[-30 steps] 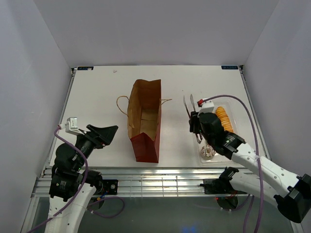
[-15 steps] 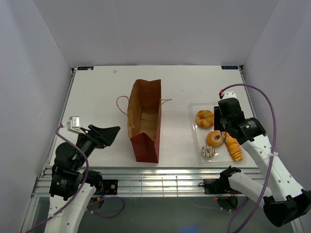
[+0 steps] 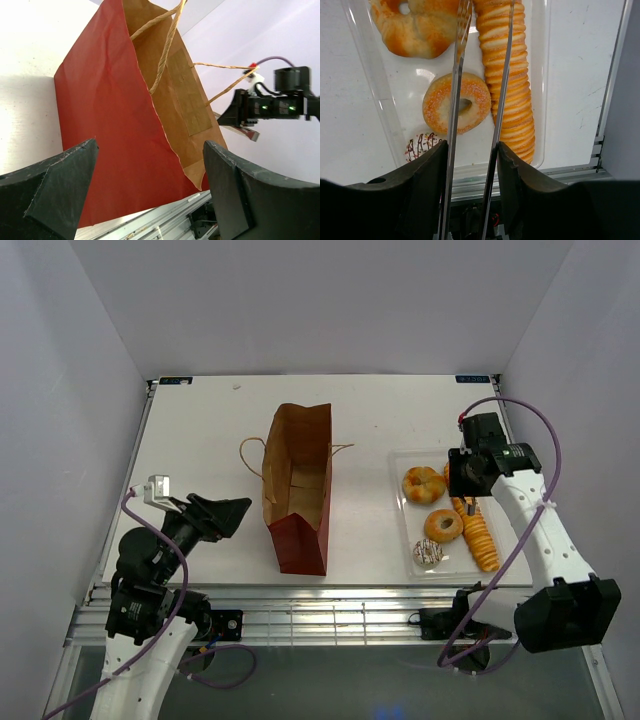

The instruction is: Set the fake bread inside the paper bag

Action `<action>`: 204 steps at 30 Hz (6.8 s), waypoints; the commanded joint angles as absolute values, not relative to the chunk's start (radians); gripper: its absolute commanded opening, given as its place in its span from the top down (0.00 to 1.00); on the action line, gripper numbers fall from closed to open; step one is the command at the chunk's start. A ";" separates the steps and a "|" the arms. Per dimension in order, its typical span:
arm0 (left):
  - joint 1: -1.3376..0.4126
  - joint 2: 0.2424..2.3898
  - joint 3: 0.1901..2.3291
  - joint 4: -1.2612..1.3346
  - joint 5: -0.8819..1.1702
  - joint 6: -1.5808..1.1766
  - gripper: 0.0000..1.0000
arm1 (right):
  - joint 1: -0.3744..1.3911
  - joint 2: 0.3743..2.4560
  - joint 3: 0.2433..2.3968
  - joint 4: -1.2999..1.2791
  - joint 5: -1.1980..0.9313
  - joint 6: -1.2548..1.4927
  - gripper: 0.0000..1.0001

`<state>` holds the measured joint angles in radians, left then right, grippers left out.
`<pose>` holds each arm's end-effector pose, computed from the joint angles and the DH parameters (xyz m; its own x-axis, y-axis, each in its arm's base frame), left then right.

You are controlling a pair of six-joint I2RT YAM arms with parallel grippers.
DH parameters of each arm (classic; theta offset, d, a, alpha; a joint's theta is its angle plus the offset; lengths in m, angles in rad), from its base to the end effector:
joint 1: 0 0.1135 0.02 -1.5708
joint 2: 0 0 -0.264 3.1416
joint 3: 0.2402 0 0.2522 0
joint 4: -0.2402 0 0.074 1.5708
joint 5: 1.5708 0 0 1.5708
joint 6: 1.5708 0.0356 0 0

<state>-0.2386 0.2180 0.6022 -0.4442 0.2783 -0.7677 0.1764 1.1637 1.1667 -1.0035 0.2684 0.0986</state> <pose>0.0705 -0.0272 0.3115 -0.3848 -0.5936 -0.7068 0.3148 0.6354 -0.7051 0.2170 0.0291 0.3255 -0.8274 -0.0511 -0.5592 0.0535 0.9842 -0.1690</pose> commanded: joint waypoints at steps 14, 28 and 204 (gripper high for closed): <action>-0.264 0.230 0.594 -0.385 0.305 -0.759 0.04 | 0.063 1.313 1.284 -1.003 0.187 0.058 0.46; -0.265 0.221 0.592 -0.393 0.308 -0.764 0.04 | 0.031 1.347 1.273 -0.997 0.144 0.054 0.41; -0.265 0.658 0.689 0.014 0.262 -0.877 0.97 | 0.755 0.982 1.250 -0.377 -0.202 0.588 0.49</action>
<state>-0.2642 0.6647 0.6930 0.0071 0.2516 -0.8829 0.7486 0.9852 1.1954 -0.4202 -0.2039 0.5991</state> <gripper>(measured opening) 0.099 0.516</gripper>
